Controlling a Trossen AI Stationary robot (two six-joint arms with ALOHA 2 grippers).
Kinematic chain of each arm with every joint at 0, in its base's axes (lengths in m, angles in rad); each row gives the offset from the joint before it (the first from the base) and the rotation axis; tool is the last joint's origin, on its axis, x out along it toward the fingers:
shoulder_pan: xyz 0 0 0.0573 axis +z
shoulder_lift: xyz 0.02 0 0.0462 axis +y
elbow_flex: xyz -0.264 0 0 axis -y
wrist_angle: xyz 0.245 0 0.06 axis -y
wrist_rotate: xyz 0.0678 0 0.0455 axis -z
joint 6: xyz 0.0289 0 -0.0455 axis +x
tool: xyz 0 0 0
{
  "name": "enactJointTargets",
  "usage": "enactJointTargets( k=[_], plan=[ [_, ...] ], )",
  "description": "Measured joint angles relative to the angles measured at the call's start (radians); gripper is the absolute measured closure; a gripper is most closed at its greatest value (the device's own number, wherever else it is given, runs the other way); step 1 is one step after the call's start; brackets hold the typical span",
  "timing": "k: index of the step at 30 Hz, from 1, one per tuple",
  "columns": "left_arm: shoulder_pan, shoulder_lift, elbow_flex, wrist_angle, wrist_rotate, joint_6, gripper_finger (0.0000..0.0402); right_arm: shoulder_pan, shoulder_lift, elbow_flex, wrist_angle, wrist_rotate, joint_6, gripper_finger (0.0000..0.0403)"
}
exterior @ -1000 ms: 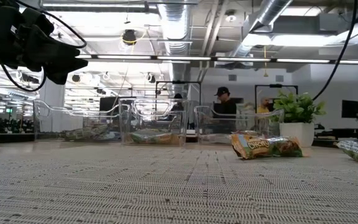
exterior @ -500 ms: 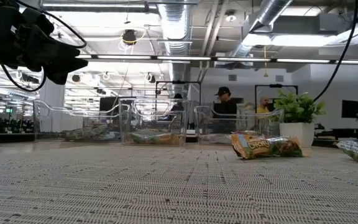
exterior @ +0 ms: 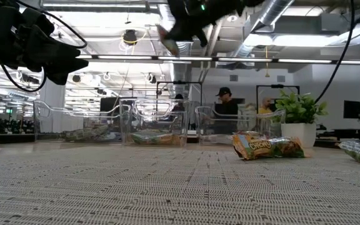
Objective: Pick and place Granola Bars by type
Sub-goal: Put the red granola bar into the right transparent bin
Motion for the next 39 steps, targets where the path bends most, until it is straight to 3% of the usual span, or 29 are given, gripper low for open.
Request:
enactJointTargets(
  k=[8, 14, 28, 39],
  plan=[
    [0.000, 0.000, 0.000, 0.000, 0.000, 0.000, 0.0219, -0.220, -0.009, 0.000, -0.190, 0.000, -0.023, 0.0385],
    [0.000, 0.000, 0.000, 0.000, 0.000, 0.000, 0.0219, -0.297, -0.042, -0.001, -0.316, -0.004, -0.023, 0.0379],
    [0.000, 0.000, 0.000, 0.000, 0.000, 0.000, 0.0219, -0.324, -0.069, 0.000, -0.393, -0.007, -0.023, 0.0381],
    [0.000, 0.000, 0.000, 0.000, 0.000, 0.000, 0.0219, -0.298, -0.069, 0.000, -0.741, -0.007, -0.023, 0.0380]
  ],
)
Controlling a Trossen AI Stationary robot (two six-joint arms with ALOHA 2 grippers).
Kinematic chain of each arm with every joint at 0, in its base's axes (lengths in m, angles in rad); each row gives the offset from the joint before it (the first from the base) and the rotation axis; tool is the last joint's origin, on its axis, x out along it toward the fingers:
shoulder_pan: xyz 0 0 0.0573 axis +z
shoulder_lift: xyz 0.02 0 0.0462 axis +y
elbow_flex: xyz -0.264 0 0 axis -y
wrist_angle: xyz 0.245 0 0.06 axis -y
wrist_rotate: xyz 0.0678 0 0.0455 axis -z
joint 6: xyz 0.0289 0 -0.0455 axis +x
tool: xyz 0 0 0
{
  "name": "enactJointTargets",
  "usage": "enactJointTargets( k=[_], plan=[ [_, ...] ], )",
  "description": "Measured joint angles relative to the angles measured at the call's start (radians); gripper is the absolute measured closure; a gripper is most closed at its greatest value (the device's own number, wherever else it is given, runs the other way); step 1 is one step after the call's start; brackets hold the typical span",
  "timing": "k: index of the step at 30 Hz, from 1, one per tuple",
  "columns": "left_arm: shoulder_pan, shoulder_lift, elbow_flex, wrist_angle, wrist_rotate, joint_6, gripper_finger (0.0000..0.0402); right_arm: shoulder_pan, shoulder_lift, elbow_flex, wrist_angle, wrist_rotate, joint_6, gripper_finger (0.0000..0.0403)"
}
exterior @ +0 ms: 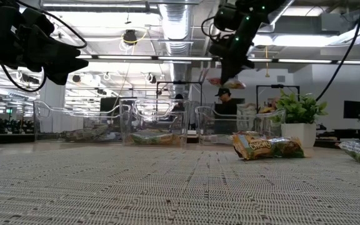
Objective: Pick and place Granola Bars by type
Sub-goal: Put the red granola bar into the right transparent bin, then put the yellow granola bar into the center transparent bin
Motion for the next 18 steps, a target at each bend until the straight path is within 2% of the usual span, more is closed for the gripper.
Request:
enactJointTargets(
  k=[5, 9, 18],
  plan=[
    [0.000, 0.000, 0.000, 0.000, 0.000, 0.000, 0.0219, 0.013, 0.000, 0.000, -0.140, -0.001, -0.012, 0.0369],
    [0.000, 0.000, 0.000, 0.000, 0.000, 0.000, 0.0219, 0.011, 0.001, 0.000, -0.185, 0.000, -0.058, 0.0349],
    [0.000, 0.000, 0.000, 0.000, 0.000, 0.000, 0.0219, 0.011, 0.001, 0.000, -0.168, 0.000, -0.061, 0.0263]
  ],
)
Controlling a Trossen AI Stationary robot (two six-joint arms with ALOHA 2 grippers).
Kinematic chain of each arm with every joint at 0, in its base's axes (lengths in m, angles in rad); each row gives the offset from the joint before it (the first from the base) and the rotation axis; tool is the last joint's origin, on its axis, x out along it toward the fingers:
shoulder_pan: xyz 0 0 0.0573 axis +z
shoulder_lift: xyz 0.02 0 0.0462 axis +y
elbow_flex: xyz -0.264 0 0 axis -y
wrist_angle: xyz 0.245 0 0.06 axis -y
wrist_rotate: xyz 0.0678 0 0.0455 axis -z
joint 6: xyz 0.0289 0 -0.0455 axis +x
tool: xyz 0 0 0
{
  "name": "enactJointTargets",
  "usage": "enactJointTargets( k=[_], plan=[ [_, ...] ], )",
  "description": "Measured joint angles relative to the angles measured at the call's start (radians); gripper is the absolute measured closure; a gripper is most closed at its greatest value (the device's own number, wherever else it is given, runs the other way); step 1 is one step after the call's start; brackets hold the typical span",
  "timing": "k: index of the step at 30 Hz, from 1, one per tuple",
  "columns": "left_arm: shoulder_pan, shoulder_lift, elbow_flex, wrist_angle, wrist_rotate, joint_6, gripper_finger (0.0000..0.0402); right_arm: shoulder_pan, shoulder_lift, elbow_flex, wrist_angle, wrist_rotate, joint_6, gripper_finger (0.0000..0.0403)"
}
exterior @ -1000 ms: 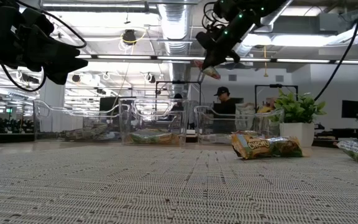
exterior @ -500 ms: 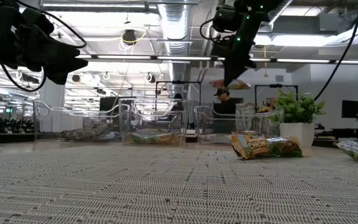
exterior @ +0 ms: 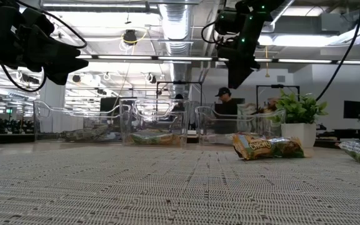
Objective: Pick and place Granola Bars by type
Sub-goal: Put the yellow granola bar into the center transparent bin
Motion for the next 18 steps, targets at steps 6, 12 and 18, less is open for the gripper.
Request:
enactJointTargets(
  k=[6, 12, 18],
  plan=[
    [0.000, 0.000, 0.000, 0.000, 0.000, 0.000, 0.0219, 0.015, 0.000, 0.000, 0.010, -0.001, 0.004, 0.0214],
    [0.000, 0.000, 0.000, 0.000, 0.000, 0.000, 0.0219, 0.061, 0.000, 0.000, 0.069, -0.078, -0.079, 0.0192],
    [0.000, 0.000, 0.000, 0.000, 0.000, 0.000, 0.0219, 0.178, 0.000, 0.000, 0.073, -0.243, -0.380, 0.0188]
  ],
)
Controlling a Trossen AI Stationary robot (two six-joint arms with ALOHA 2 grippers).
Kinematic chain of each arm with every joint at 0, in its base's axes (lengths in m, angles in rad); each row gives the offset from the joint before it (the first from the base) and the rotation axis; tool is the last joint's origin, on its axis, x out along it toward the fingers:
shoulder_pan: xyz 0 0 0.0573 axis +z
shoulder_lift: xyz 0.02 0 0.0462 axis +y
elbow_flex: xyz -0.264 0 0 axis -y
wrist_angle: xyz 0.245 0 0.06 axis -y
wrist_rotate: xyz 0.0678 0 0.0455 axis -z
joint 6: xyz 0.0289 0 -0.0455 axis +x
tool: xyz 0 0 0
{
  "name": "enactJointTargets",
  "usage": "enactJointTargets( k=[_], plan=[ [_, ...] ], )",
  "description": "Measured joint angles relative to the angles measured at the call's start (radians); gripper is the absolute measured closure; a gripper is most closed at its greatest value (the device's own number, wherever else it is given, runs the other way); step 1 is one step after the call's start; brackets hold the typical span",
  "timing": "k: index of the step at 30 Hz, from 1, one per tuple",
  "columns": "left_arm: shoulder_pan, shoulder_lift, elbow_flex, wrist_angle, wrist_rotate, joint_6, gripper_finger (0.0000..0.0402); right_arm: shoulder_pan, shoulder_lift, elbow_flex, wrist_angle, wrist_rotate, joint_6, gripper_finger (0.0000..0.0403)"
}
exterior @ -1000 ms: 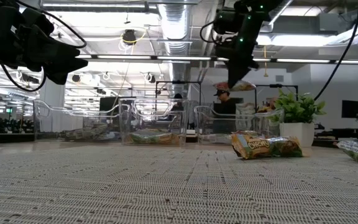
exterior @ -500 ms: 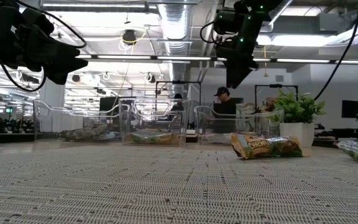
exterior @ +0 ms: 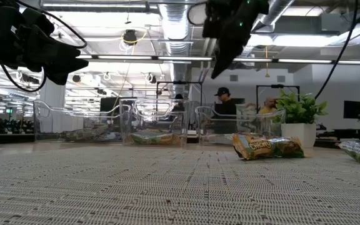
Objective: Pick and place Granola Bars by type
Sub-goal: Put the yellow granola bar into the center transparent bin
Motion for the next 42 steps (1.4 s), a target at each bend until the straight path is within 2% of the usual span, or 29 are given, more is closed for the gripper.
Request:
enactJointTargets(
  k=[3, 6, 18, 27, 29, 32, 42],
  plan=[
    [0.000, 0.000, 0.000, 0.000, 0.000, 0.000, 0.0219, 0.067, 0.000, 0.000, 0.001, -0.085, -0.099, 0.0189],
    [0.000, 0.000, 0.000, 0.000, 0.000, 0.000, 0.0219, 0.136, 0.000, 0.000, 0.002, -0.127, -0.112, 0.0192],
    [0.000, 0.000, 0.000, 0.000, 0.000, 0.000, 0.0219, 0.399, 0.000, 0.000, 0.001, -0.116, -0.082, 0.0193],
    [0.000, 0.000, 0.000, 0.000, 0.000, 0.000, 0.0219, 0.465, 0.040, -0.002, -0.080, 0.015, 0.026, 0.0190],
    [0.000, 0.000, 0.000, 0.000, 0.000, 0.000, 0.0219, 0.474, 0.066, -0.013, -0.131, 0.015, 0.026, 0.0185],
    [0.000, 0.000, 0.000, 0.000, 0.000, 0.000, 0.0219, 0.494, 0.086, -0.065, -0.117, 0.014, 0.033, 0.0176],
    [0.000, 0.000, 0.000, 0.000, 0.000, 0.000, 0.0219, 0.553, 0.083, -0.259, -0.009, 0.009, 0.099, 0.0162]
  ],
)
